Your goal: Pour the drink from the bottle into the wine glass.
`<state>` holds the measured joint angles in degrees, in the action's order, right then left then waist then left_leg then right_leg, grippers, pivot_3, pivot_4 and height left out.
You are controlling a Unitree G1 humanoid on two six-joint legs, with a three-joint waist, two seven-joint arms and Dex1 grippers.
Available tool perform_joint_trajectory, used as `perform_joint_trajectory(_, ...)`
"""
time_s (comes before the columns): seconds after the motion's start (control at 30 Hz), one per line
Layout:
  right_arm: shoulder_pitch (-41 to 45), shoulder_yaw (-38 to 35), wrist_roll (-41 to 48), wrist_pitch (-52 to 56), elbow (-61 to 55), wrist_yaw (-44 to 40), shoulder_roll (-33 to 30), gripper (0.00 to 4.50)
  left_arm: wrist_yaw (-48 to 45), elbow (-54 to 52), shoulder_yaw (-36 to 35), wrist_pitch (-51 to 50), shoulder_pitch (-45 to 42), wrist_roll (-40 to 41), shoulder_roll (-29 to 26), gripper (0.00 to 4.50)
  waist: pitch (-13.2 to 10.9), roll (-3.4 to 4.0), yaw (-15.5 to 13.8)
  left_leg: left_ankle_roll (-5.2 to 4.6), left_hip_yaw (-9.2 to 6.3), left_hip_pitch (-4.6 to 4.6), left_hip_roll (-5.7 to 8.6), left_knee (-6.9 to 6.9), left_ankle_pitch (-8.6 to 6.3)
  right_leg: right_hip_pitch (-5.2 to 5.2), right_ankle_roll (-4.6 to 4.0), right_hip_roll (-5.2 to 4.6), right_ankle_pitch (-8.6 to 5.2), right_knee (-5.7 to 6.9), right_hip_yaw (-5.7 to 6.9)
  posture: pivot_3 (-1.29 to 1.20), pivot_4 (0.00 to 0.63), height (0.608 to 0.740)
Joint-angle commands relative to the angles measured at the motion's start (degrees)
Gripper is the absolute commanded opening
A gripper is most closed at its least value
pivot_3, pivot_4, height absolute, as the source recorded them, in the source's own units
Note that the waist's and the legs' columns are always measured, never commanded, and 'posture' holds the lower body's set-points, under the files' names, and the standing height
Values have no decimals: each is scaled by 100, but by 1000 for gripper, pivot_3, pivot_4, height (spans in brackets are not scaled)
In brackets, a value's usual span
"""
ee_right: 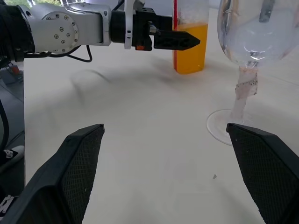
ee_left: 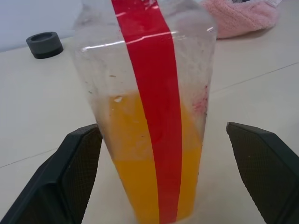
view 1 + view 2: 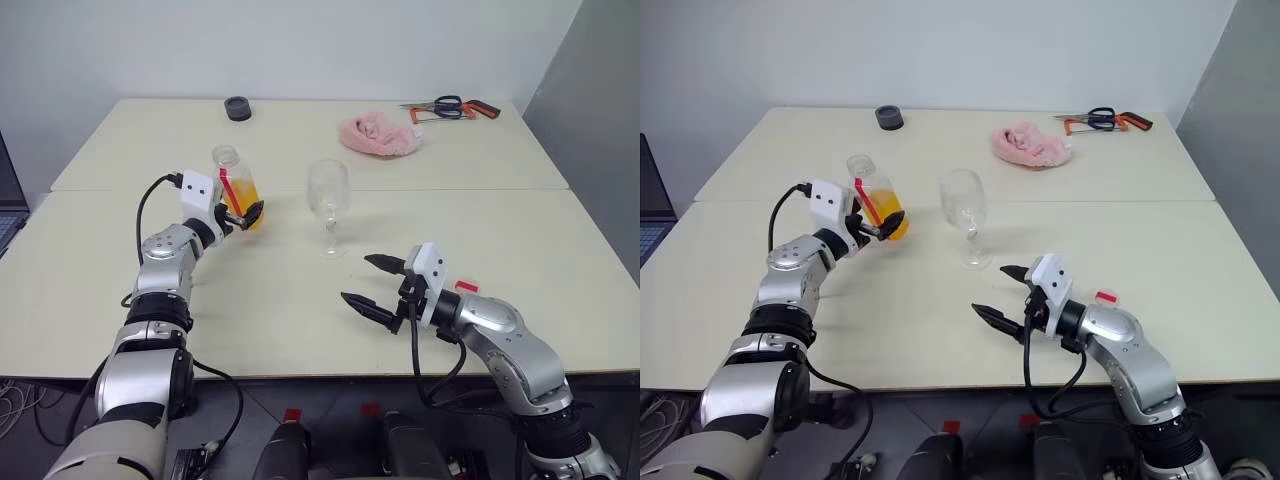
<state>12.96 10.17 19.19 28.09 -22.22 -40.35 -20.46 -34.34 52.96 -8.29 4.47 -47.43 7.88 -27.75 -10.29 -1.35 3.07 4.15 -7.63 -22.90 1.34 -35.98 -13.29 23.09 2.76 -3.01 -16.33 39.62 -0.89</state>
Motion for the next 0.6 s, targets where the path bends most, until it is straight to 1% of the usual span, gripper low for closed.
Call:
perform_joint_trajectory(0.03, 37, -87, 115, -30, -224, 32, -24, 4470, 61, 146, -49, 227, -266, -21, 3, 4500, 0, 0, 1, 0, 0, 0, 0, 0, 0, 0, 0, 0, 0, 0, 0, 0, 150, 740)
perform_joint_trajectory(0.33, 28, -56, 127, -79, -214, 69, 17, 4470, 205, 686, -122, 406, -653, -9, 12, 4500, -1, -1, 7, 0, -1, -1, 1, -2, 0, 0, 0, 0, 0, 1, 1, 0, 150, 740)
perform_joint_trajectory(0.43, 44, -15, 89, -132, -218, 37, 8, 4500, 258, 836, -141, 449, -755, -19, 11, 3923, -1, -1, 11, 0, -1, -1, 1, -2, 0, 0, 1, 0, 0, 2, 1, 0, 150, 740)
perform_joint_trajectory(0.6, 59, 7, 58, -201, -229, 38, 23, 4500, 241, 953, -169, 483, -839, -12, 42, 2368, -1, -1, 11, 0, -2, -1, 2, -2, 0, 0, 0, 0, 0, 2, 2, 0, 150, 740)
